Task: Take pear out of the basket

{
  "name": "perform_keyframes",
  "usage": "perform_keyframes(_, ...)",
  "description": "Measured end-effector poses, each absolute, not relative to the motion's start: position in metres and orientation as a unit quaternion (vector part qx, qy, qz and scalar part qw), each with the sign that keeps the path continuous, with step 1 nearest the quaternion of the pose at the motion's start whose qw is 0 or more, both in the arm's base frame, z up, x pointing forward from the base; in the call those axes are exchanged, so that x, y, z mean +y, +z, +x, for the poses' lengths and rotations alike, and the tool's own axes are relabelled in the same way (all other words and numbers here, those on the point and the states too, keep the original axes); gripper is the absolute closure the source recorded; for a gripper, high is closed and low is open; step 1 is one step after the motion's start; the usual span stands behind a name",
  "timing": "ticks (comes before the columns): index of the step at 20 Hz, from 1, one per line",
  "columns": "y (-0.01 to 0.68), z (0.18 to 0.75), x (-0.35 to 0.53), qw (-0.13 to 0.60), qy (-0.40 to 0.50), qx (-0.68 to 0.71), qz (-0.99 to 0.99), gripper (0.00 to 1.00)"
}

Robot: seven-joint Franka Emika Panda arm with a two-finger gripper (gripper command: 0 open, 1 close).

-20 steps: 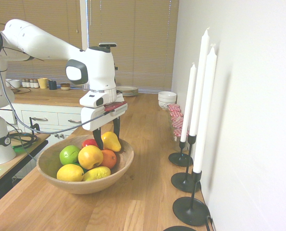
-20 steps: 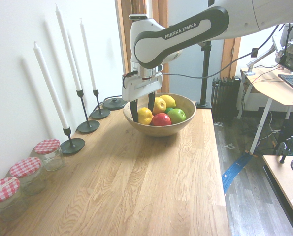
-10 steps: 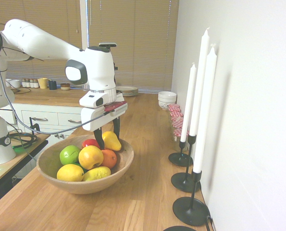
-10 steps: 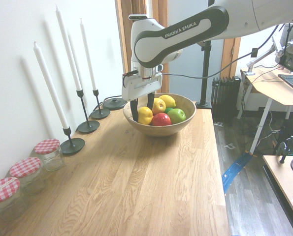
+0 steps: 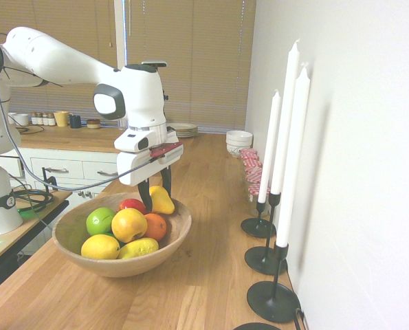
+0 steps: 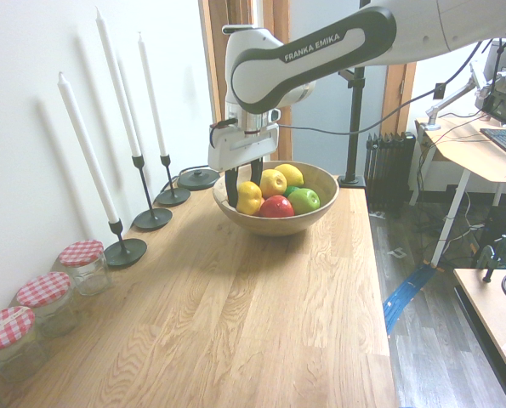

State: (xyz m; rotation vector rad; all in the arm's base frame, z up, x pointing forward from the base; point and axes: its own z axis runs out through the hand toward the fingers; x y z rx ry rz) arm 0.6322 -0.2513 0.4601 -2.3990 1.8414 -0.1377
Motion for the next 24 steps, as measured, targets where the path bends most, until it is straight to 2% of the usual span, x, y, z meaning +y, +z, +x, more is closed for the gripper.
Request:
perform_keyframes(5, 0.523, 0.630, -0.214, 0.079, -0.074, 0.581, -0.807, 1.00)
perform_keyframes(10, 0.554, 0.630, -0.128, 0.075, -0.090, 0.527, -0.842, 1.00)
perform_keyframes(17, 0.526, 0.590, -0.013, 0.073, -0.082, 0.445, -0.889, 1.00)
perform_keyframes(24, 0.455, 0.562, -0.001, 0.063, -0.083, 0.436, -0.894, 1.00)
